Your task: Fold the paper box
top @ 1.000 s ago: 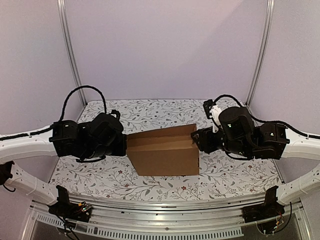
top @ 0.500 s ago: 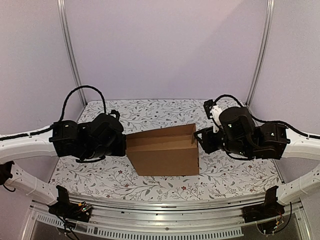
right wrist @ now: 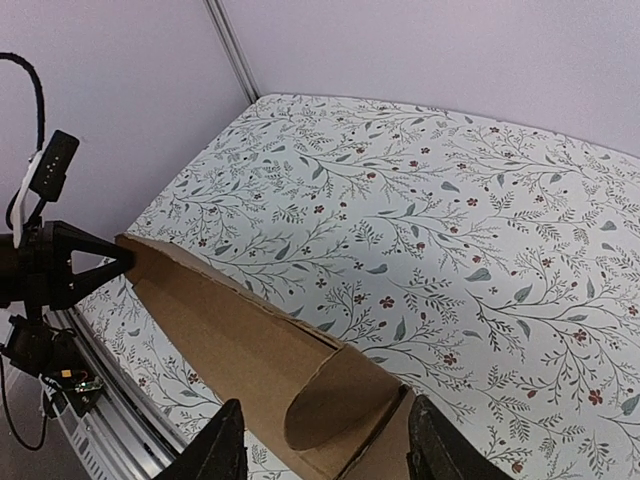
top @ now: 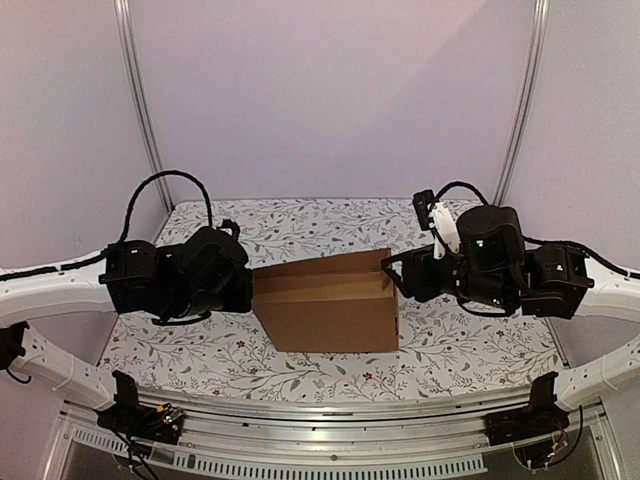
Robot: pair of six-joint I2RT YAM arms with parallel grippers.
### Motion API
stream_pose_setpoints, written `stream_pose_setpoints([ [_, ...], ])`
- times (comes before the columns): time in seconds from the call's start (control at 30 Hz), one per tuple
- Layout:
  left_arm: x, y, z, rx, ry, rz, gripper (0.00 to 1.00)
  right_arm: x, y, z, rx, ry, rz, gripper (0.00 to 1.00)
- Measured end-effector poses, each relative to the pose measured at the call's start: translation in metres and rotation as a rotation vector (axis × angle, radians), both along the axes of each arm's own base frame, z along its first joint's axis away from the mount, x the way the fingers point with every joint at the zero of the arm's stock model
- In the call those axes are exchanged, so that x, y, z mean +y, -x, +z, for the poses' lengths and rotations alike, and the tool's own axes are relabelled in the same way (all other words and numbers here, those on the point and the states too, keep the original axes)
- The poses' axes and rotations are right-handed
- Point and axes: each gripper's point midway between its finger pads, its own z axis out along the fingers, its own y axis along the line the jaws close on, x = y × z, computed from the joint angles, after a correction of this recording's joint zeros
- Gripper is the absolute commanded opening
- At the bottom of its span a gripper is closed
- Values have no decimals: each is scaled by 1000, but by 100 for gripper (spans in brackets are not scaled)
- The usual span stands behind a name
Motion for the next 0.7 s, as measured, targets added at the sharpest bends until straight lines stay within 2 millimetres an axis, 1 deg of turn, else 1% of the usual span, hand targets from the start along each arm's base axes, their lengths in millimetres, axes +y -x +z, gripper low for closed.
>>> stream_pose_setpoints([
  [0.07, 0, 0, 0, 0, 0, 0, 0, 3, 1, 3, 1, -15, 12, 55],
  [0.17, -1, 0, 0, 0, -1, 0, 0, 6, 1, 2, 5, -14, 19, 55],
  [0.33, -1, 0, 0, 0, -2, 0, 0, 14, -4, 1, 7, 2, 5, 55],
  [0.57, -1, -1, 0, -1, -3, 1, 0, 17, -13, -13, 12, 69, -34, 54],
  [0.7, -1, -1, 0, -2, -4, 2, 0, 16, -15, -20, 16, 97, -45, 48],
])
